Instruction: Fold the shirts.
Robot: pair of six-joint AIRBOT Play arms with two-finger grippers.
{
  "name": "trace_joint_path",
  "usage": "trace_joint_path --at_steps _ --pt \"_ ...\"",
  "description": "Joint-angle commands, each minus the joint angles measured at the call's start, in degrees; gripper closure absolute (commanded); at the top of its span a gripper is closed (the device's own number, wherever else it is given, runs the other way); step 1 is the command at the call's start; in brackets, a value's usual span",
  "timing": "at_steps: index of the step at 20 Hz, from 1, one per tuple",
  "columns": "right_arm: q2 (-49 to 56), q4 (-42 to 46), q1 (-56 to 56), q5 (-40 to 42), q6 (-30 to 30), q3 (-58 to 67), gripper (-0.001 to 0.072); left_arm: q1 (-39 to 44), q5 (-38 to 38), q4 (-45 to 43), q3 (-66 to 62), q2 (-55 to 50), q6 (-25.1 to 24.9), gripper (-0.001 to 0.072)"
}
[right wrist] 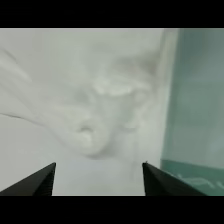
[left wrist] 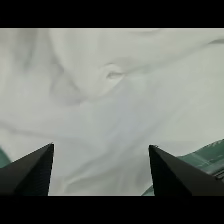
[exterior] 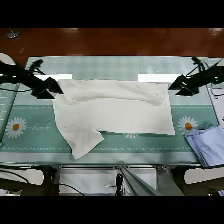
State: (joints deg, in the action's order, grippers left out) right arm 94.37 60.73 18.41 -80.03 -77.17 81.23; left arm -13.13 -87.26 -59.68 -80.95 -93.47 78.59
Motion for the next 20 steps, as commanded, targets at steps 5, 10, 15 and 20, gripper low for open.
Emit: trace_joint_path --at_steps 5,10,15,20 --pt "-25.6 -3.9 7.8 19.3 2.0 -35.0 0.0094 -13.6 9.6 -5.1 33.2 26.7 0.1 0.0005" --pt "-33.6 -17.6 7.8 21.8 8.3 -48.7 0.0094 -16.3 17.9 2.5 52.9 35.5 0.1 0.0006" --pt "-33.7 -18.7 7.8 20.3 8.5 -48.7 0.0094 -14.2 23.5 13.4 61.3 35.4 -5.2 0.0006" --pt "-33.7 -20.7 8.7 22.2 7.2 -47.9 0.0094 -4.3 26.9 22.1 65.3 35.3 -16.0 0.0006"
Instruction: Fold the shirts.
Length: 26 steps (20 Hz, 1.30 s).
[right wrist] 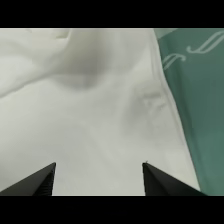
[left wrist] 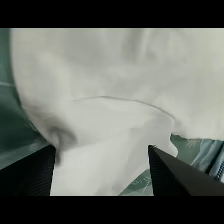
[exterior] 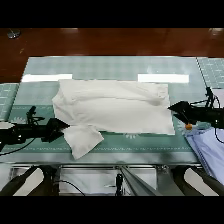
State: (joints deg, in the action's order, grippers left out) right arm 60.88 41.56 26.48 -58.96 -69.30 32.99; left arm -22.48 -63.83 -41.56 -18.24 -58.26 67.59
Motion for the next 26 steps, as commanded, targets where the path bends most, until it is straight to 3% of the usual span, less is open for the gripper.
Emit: trace_joint_path --at_steps 1,3,4,5,6,10,15,24,25,26 --pt "-0.2 -1.0 2.1 0.4 -1.2 1.6 0.0094 6.6 4.0 4.0 2.5 -0.2 -5.0 0.0007" --pt "-0.2 5.6 5.8 -0.4 -2.1 3.9 0.0094 7.5 4.3 4.0 2.2 -0.3 -5.0 0.0017" --pt "-0.2 11.7 7.8 -2.8 -5.1 4.3 0.0094 7.5 4.0 3.8 2.2 -0.3 -5.6 0.0188" --pt "-0.2 17.7 9.3 -5.7 -8.2 4.0 0.0094 7.5 3.1 3.9 2.2 -0.3 -7.4 0.0475" --pt "-0.2 22.0 9.9 -8.7 -10.9 3.2 0.0094 7.5 1.8 3.9 2.2 -0.3 -10.0 0.0678" --pt "-0.2 23.5 6.8 -13.6 -12.7 -2.2 0.0094 7.5 0.4 3.9 2.1 -0.3 -12.1 0.0681" --pt "-0.2 22.7 -0.6 -10.9 -13.0 -3.0 0.0094 7.5 0.3 3.9 2.1 -0.3 -11.9 0.0681" --pt "7.3 12.1 -1.5 -6.2 -9.6 -2.9 0.0095 7.5 0.4 4.1 2.1 -0.3 -11.8 0.0681" --pt "7.9 9.3 -1.5 -5.7 -8.4 -2.9 0.0103 7.5 0.3 4.1 2.1 -0.3 -11.8 0.0681" --pt "8.3 5.7 -1.5 -5.7 -5.5 -2.8 0.0173 7.5 0.3 4.1 2.1 -0.3 -11.8 0.0681"
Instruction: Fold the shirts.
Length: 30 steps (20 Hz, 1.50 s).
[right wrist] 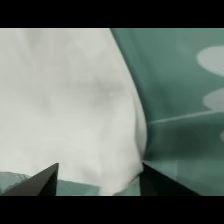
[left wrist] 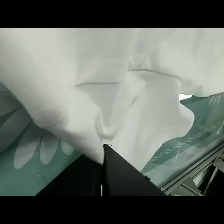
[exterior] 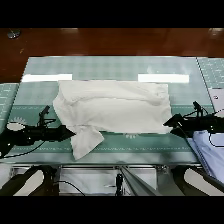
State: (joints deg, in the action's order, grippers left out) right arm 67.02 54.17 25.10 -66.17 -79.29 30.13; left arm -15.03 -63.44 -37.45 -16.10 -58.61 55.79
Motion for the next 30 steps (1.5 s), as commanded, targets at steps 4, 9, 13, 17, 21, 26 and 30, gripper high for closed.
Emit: trace_joint_path --at_steps 4,9,13,17,21,26,30 --pt "2.4 -7.5 -0.1 -0.5 10.0 3.0 0.0689 -0.4 -1.7 0.2 -0.9 0.0 1.9 0.0681" --pt "2.4 -7.3 -0.1 0.2 8.6 12.0 0.0689 -2.7 -0.5 0.0 -13.0 -1.9 8.8 0.0682" --pt "6.6 -10.9 -3.4 2.4 8.3 21.2 0.0689 3.0 3.0 0.0 -29.6 -14.1 11.4 0.0682" --pt "16.9 -10.8 -8.2 4.3 5.5 33.6 0.0689 5.5 0.4 -0.1 -49.0 -30.0 18.3 0.0682" --pt "25.0 -10.8 -8.4 3.7 3.0 43.6 0.0689 4.9 -1.7 -2.6 -63.1 -38.2 24.2 0.0682" --pt "31.6 -11.3 -8.4 3.2 2.9 49.3 0.0688 5.0 -1.6 -5.7 -70.0 -42.9 25.5 0.0682" --pt "35.0 -15.0 -8.4 5.1 3.7 49.4 0.0681 5.3 -1.5 -6.5 -70.0 -45.6 25.2 0.0677"
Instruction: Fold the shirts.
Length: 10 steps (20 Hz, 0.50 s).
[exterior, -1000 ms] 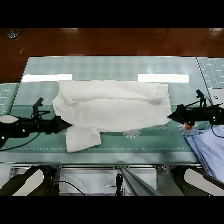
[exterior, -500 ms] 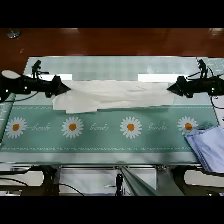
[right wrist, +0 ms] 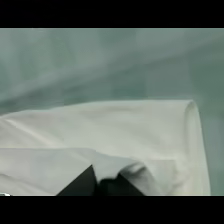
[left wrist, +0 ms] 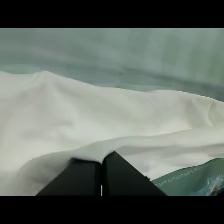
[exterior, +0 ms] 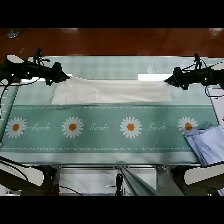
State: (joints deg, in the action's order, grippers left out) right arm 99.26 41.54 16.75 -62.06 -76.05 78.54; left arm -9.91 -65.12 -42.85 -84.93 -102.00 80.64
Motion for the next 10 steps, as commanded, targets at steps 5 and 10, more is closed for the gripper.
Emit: trace_joint_path --at_steps 5,10 --pt "3.4 -1.3 2.7 -2.5 1.9 3.1 0.0086 -1.2 -9.2 -10.5 -4.7 -3.3 4.0 0.0004" --pt "1.6 8.1 12.5 -11.9 -0.2 5.4 0.0086 -9.5 -10.5 -22.8 -5.5 6.2 7.7 0.0004"
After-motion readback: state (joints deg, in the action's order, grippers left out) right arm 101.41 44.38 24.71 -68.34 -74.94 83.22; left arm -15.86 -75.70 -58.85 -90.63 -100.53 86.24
